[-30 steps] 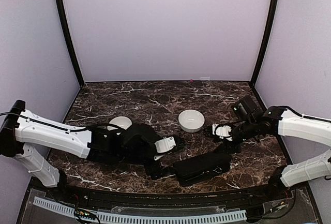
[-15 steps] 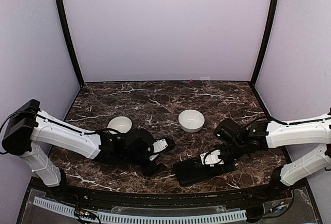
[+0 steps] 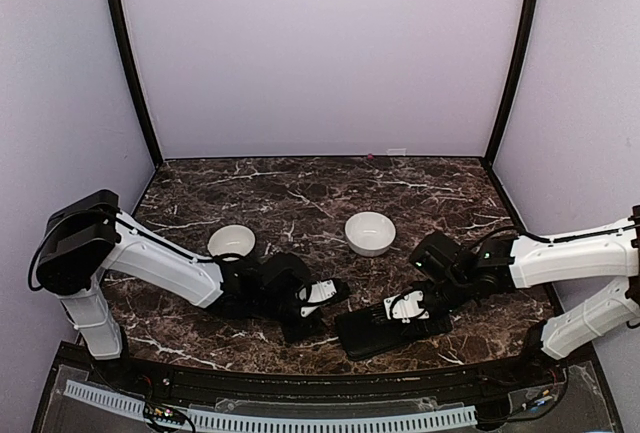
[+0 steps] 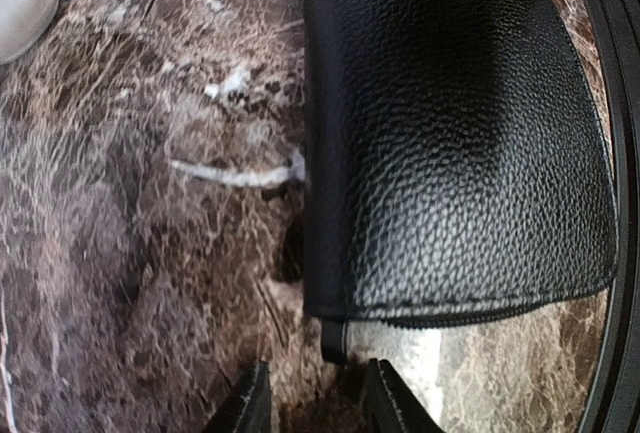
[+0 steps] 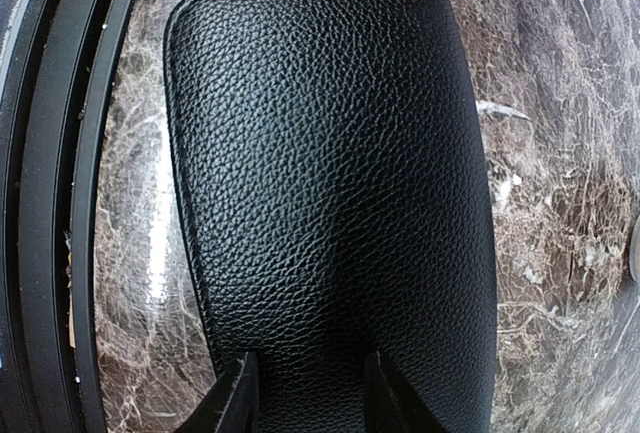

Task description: Sort the hair-cutting tools

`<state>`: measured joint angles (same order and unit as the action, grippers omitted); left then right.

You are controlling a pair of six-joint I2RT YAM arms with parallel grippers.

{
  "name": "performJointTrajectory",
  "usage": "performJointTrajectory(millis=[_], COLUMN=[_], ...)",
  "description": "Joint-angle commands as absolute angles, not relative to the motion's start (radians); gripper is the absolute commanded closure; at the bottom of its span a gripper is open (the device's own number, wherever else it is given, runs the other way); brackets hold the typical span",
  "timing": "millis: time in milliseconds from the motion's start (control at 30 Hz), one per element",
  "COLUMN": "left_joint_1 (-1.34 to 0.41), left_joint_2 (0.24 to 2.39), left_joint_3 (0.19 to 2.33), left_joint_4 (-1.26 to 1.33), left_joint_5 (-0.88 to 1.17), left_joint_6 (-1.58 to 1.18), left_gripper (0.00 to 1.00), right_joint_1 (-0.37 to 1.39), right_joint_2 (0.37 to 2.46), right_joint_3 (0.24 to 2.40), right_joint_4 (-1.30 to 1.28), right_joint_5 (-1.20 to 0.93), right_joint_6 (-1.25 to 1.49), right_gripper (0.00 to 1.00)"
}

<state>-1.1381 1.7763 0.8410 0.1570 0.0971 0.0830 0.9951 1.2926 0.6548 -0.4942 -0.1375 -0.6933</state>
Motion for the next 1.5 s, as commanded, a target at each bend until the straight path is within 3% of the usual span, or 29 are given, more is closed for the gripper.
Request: performJointTrajectory(millis=[0, 267, 500, 900, 1233, 1467], left_joint_1=[-1.141, -1.141, -1.136, -1.078, -1.062, -1.085], left_joint_2=[1.799, 1.834, 1.850, 1.853, 1.856, 1.731], left_joint_3=[0.882, 0.904, 0.936, 0.968, 1.002, 0.859], left_joint_4=[0.171, 0.173, 0.184, 0.170, 0.016, -0.011], left_joint_5=[0.116, 0.110, 0.101, 0.124, 0.136, 0.178], left_joint_6=[0.108, 0.103, 0.101, 0.092, 0.110, 0.056], left_gripper=[0.69, 0.83, 1.00, 1.00, 1.00, 1.00], right_joint_1=[1.001, 1.002, 1.048, 1.221, 1.202, 1.138], right_joint_2=[1.340, 1.355, 1.325, 1.416, 1.459, 1.458], right_joint_3=[0.625, 0.632, 0.738, 0.671, 0.621, 0.643], right_joint_4=[-0.441, -0.440, -0.545, -0.427, -0.304, -0.308], right_joint_5=[-0.082, -0.077, -0.151, 0.027, 0.184, 0.156], right_joint_6=[-0.680, -0.677, -0.675, -0.705, -0.628, -0.609], right_gripper=[0.64, 0.64, 0.44, 0.40, 0.45, 0.48])
